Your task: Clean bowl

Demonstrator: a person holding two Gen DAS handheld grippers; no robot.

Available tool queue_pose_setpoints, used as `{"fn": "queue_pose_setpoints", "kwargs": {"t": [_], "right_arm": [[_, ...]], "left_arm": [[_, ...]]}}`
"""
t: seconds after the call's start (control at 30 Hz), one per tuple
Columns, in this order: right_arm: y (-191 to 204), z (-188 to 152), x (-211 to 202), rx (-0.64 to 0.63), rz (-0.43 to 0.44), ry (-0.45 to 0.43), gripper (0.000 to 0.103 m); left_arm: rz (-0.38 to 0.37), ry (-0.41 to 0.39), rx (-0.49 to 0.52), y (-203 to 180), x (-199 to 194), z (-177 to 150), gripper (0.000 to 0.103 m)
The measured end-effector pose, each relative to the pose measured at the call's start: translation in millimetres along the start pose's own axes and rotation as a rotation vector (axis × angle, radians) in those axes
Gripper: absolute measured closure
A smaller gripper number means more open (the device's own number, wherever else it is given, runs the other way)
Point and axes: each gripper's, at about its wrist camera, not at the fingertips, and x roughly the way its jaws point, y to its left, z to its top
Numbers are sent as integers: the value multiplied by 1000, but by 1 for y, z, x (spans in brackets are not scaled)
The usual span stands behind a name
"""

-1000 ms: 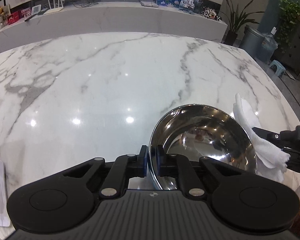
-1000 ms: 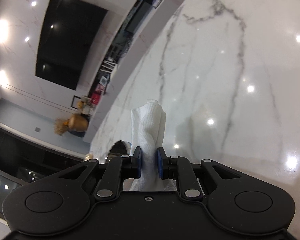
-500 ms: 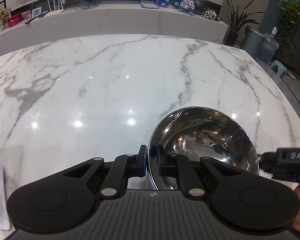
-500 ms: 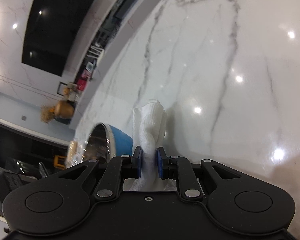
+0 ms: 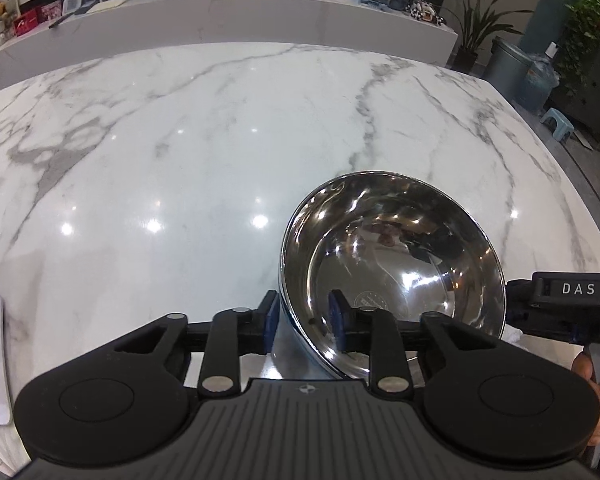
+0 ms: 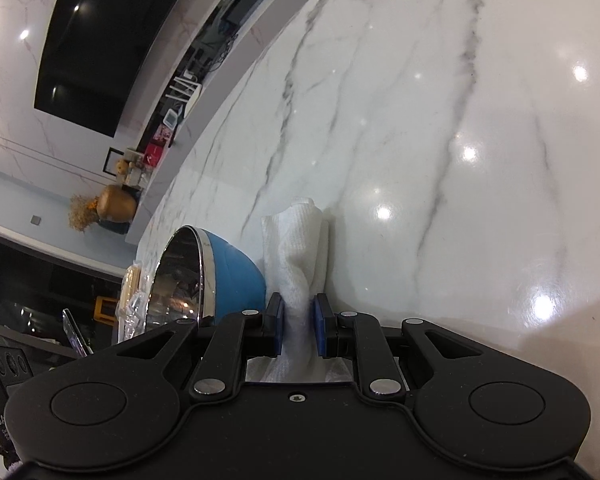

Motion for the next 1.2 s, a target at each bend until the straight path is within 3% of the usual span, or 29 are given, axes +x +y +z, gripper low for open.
{"fn": "queue_pose_setpoints", "kwargs": {"t": [0.23,0.4,0.67,1.2], "right_arm": [[2,9,-23,22,94,-110,88],[3,11,-33,18,166,-150,88],[2,12,-28,13,153,-136,88],[1,4,5,-50,-24,-34,88]], "left_arm": [[-2,-54,19,3,-3,8,95],[12,-63,36,-1,0,13,95],[25,-70,47,-4,5,18,94],[20,-76,21,-2,3,19,92]]}}
